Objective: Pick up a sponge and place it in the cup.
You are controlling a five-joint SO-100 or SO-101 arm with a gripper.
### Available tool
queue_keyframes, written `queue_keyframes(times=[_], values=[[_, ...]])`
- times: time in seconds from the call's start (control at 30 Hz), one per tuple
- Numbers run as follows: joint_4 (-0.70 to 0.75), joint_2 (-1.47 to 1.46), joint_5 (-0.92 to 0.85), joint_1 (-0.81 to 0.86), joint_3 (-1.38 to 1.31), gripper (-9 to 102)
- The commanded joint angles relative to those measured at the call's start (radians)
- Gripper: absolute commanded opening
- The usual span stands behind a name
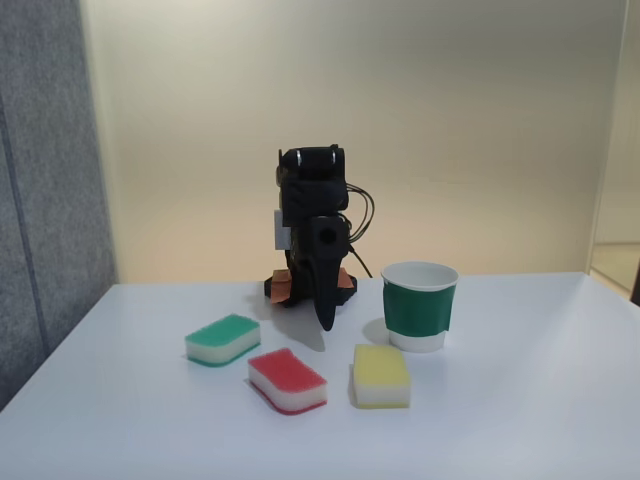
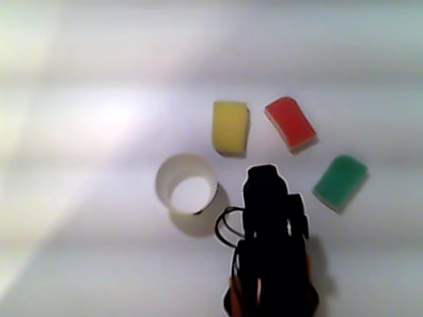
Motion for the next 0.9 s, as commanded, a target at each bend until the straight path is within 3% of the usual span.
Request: queue_keyframes(times=[0.0, 0.53, 0.87], values=[[0.114, 0.006, 0.149, 0.092, -0.005, 0], [0.112, -0.028, 0.144, 0.098, -0.094, 0], [-0.005, -0.371, 0.143, 0.144, -0.370, 0]])
